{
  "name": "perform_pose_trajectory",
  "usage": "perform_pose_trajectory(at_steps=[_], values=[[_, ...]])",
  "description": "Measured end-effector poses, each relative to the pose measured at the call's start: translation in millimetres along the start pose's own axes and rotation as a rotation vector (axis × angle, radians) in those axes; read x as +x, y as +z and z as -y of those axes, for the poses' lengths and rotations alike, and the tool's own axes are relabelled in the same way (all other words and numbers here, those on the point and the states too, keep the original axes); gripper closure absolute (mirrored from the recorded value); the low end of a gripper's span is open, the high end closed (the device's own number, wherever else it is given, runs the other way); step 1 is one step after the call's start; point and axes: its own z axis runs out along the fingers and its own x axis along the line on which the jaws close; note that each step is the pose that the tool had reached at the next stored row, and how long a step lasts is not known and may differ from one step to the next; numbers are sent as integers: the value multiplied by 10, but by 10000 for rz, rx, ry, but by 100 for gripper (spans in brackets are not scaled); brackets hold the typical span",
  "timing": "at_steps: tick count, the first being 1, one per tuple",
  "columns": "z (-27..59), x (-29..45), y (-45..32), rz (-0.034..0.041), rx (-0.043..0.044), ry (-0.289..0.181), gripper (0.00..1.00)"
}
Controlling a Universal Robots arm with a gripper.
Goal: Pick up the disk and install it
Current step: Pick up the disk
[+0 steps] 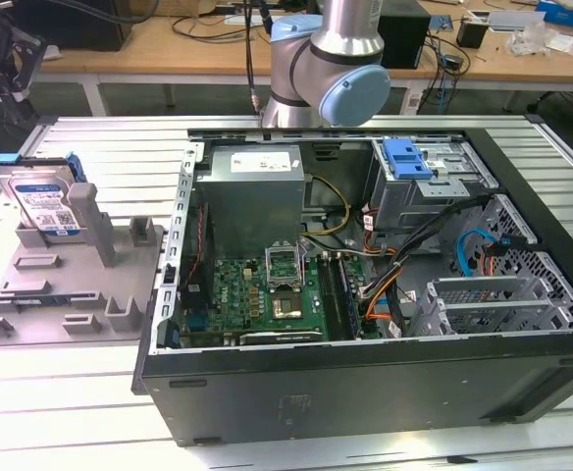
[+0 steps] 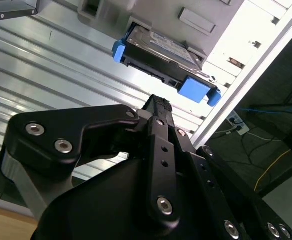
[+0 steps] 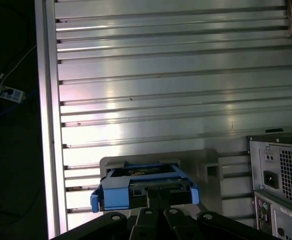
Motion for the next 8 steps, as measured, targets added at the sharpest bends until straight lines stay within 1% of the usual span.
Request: perform_pose_trajectory(at_steps=[4, 5, 7, 8], values=[[-1, 5, 0, -1, 1, 1, 89], [-2, -1, 4, -102, 25, 4, 89], [-2, -13, 7, -286, 38, -36, 89], [-3, -20, 9, -441, 48, -184, 89]])
